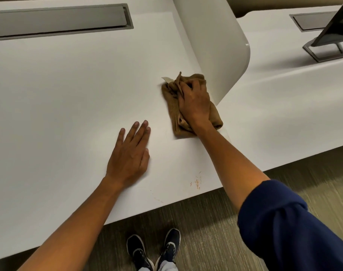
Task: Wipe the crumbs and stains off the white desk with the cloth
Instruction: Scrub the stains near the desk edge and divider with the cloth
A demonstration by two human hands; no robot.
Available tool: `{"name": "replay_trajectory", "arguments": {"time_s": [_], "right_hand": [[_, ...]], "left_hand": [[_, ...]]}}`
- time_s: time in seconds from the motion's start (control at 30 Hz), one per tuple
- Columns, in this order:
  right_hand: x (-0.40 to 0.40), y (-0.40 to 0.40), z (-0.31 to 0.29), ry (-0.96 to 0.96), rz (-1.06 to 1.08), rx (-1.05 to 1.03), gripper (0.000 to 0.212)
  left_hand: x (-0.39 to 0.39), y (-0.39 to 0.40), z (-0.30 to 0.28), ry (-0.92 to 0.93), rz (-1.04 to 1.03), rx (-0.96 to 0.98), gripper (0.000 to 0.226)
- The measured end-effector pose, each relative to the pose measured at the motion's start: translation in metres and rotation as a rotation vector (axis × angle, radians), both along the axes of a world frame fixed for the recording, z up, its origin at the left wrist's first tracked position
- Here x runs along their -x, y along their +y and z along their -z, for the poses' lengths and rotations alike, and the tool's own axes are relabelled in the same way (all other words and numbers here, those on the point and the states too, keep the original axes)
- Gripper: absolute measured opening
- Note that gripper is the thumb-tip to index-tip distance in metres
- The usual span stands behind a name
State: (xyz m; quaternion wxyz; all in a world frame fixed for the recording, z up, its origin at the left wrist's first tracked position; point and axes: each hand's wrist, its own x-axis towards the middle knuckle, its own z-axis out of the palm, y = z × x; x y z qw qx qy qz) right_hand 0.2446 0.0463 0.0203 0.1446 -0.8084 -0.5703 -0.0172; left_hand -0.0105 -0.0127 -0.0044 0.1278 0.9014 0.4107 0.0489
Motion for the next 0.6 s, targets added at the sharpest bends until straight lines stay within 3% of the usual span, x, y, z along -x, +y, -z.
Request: {"name": "replay_trajectory", "arguments": {"time_s": [0.2,0.6], "right_hand": [[0.018,-0.031,-0.001,0.072,-0.017,-0.018,0.034],[0.093,-0.210,-0.009,0.118,-0.027,0.002,0.031]], "left_hand": [[0.001,0.000,-0.001,-0.018,-0.004,0.003,0.063],[0.003,0.000,0.001,0.005,0.008,-0.006,0.064]]}}
